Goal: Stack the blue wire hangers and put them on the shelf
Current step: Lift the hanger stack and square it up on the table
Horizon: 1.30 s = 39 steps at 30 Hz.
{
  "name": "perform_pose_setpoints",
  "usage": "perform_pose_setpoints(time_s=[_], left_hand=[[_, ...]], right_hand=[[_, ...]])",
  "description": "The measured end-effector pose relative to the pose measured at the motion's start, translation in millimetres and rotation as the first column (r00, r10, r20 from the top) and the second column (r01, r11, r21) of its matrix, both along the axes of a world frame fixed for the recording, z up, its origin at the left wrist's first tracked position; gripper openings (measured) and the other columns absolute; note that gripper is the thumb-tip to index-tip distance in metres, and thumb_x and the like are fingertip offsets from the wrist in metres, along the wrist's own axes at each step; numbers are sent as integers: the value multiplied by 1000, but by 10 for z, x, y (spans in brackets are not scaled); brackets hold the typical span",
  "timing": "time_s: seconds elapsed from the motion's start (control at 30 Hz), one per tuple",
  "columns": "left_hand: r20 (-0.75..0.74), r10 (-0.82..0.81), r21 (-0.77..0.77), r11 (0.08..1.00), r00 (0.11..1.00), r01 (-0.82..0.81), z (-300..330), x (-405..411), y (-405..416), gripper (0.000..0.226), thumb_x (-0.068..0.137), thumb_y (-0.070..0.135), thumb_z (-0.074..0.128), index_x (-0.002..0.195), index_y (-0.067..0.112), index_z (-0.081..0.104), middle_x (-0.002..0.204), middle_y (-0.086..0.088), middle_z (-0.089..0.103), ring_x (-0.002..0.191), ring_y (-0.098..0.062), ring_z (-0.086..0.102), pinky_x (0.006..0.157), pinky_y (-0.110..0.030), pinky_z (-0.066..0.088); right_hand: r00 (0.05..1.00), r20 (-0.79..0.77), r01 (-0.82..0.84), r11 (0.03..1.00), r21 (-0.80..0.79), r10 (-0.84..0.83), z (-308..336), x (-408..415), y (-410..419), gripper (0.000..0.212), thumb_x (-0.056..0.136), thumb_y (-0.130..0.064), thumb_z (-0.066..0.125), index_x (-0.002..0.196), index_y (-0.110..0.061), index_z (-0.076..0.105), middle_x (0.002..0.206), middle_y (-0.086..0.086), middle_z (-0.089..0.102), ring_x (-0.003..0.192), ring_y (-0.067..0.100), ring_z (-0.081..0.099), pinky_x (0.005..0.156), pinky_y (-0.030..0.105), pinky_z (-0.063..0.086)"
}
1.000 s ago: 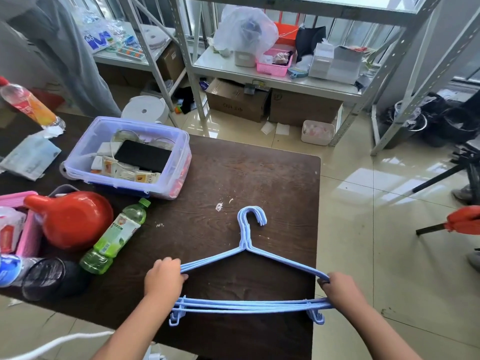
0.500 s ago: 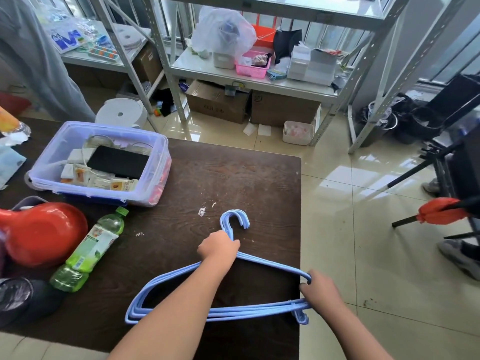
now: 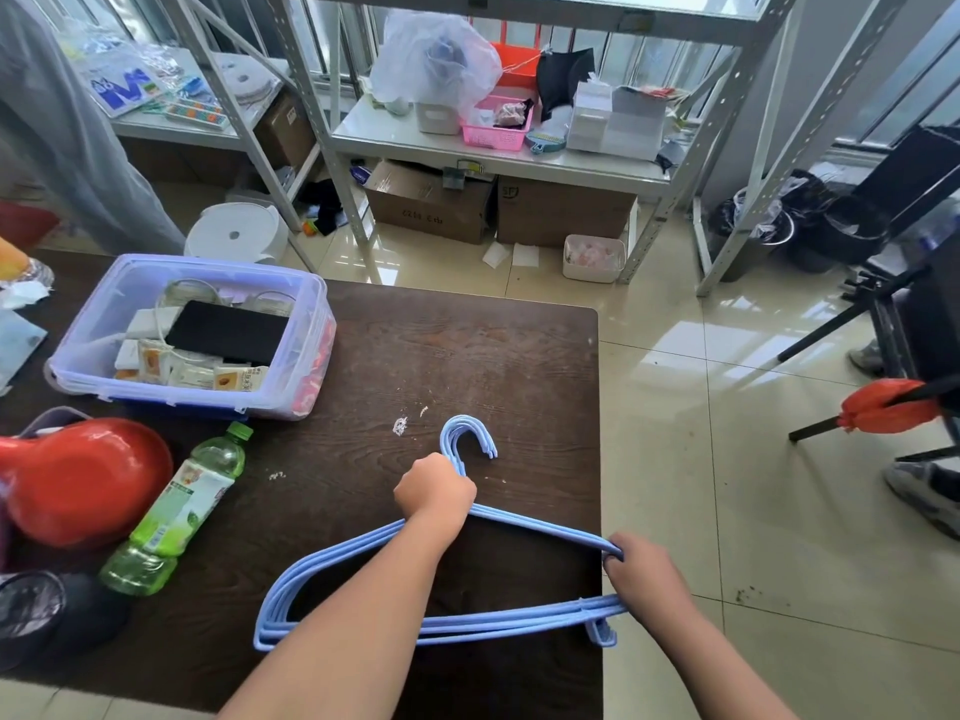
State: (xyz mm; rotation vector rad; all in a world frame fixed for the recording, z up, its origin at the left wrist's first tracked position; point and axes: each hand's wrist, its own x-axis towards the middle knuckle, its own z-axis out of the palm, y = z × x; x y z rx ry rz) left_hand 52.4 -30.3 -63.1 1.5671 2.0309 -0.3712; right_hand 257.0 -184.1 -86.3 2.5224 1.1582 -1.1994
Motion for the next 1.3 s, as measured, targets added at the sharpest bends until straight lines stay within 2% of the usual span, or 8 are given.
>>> perform_pose_setpoints(time_s=[0.23,0.37,0.53,0.67,0.8,0.97,1.13,1.3], left_hand=[[31,109,-61,992,994,-107,24,45,-2,34,78,39,70,104,18,65,107,-3,69,100,-24,67,81,-30,51],[54,199,-41,980,979,-197,-35,77,-20,24,78,24,68,101,16,65,105,-4,69,98,-26,67,82,-32,52],[68,144,14,989,987,-146,-46,154,-36,19,80,19,65,98,13,66,103,-7,70,99,-28,67,80,-32,51],[57,124,23,992,991,-125,-57,152,-33,19,82,21,65,98,12,67,103,-8,70,100,-29,67,80,-33,52],[44,114,-6,994,993,-114,-56,130,-20,21,83,23,65,100,12,67,104,-7,70,100,-28,67,82,-33,54],[64,94,-63,994,994,-90,-19,113,18,38,90,45,55,112,15,64,113,-6,67,105,-27,65,87,-34,49],[39,51,-62,997,998,-48,-24,97,3,38,99,39,41,118,14,62,118,-7,66,108,-27,63,88,-35,46],[40,45,-93,995,998,-41,14,140,-4,42,101,39,35,122,13,60,122,-8,64,112,-28,62,90,-36,45]], right_hand=[[999,-16,44,999,11,-44,-20,-22,-4,19,105,-18,55,87,-19,58,75,0,57,81,26,59,67,32,42],[1000,-5,28,1000,4,-28,-17,-38,29,16,105,-21,58,89,-21,56,84,2,61,85,26,59,72,30,44],[1000,25,-2,1000,-23,3,1,-43,76,26,105,-19,55,80,-21,51,71,-4,50,85,30,55,53,30,36],[997,56,-42,999,-35,44,7,-47,62,34,108,-19,53,75,-23,46,84,2,57,84,29,55,56,32,37],[996,67,-56,998,-18,57,3,-50,54,20,108,-17,51,89,-22,53,90,4,59,84,29,56,59,32,40],[998,56,-31,999,-20,32,-21,-13,17,18,108,-26,55,91,-23,58,86,1,61,86,29,63,52,26,33],[997,62,-37,998,-44,40,-23,23,-29,21,111,-33,53,94,-21,57,92,2,62,88,28,64,71,30,43],[998,44,-35,997,-62,37,-6,13,-11,20,112,-31,51,95,-22,56,94,2,63,105,31,74,74,30,44]])
